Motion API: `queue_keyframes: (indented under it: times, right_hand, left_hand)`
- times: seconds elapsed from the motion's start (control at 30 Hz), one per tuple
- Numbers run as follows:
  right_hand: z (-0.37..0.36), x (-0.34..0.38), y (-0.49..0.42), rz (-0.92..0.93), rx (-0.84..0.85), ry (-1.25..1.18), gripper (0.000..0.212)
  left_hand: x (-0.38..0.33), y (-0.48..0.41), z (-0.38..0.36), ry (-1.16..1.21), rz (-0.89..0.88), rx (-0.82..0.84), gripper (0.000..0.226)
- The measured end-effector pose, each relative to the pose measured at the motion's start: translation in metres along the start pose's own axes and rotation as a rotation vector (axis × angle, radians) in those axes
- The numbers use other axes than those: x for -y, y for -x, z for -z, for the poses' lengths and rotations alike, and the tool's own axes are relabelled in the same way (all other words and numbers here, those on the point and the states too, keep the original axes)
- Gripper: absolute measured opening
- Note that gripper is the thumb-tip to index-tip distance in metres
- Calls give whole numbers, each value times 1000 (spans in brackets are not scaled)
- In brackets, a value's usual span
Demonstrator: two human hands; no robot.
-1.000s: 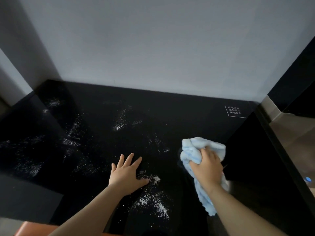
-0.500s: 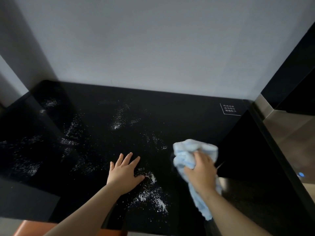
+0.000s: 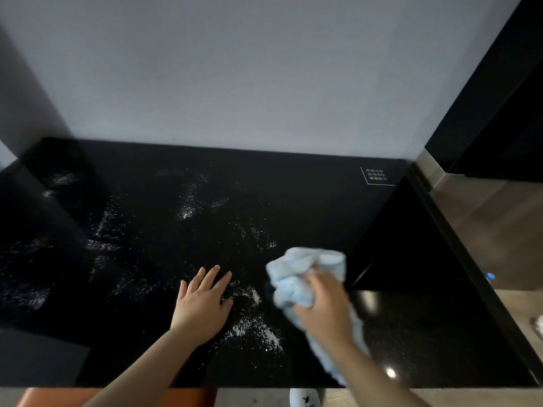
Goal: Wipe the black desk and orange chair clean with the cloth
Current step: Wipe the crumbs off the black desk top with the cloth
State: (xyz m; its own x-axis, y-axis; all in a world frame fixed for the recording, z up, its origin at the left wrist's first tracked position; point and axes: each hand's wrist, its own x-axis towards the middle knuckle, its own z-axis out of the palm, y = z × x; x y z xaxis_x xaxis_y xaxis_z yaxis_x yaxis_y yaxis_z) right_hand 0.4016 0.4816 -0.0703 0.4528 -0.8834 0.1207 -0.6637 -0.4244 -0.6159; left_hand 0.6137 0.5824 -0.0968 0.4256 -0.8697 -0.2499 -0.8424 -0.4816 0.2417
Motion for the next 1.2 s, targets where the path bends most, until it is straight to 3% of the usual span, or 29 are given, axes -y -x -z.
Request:
queue_keyframes:
  times: [0.07,0.13,0.33,0.47,0.53,0.6,0.8,0.87,0.93,1.0,1.07,1.2]
  right_hand:
    - [-26,17,21,124,140,-34,45]
    - [-23,15,22,170,153,-20,48]
    - [14,-37,12,-310,-195,188,48]
    - [-18,9,34,-108,-271,246,28]
    - [-36,32,42,24,-174,185,26]
    - [-41,32,39,39,-88,163,23]
    - [-3,-9,33,-379,-282,301,36]
    - [-17,10,42,-328,-216,317,49]
    - [-39,37,56,-122,-171,313,54]
    - [-51,54,64,78,-138,302,44]
    - [-45,45,56,115,-161,269,31]
    - [-13,4,31,-242,-308,295,33]
  left_hand:
    - [0,0,0,5,-7,-10,57]
    - [0,1,2,11,-21,-2,57]
    - [3,12,3,28,-54,10,58]
    - [1,19,-1,33,-52,-14,57]
    - [1,20,-1,32,-57,-25,57]
    - [2,20,0,36,-64,-20,57]
    - [6,26,-1,48,-86,-12,55]
    - [6,28,-4,52,-77,-28,55]
    - [5,28,-6,52,-71,-37,55]
    - [5,27,-7,52,-69,-41,54]
    - [6,27,-7,47,-69,-39,53]
    - [8,27,-6,28,-88,-15,55]
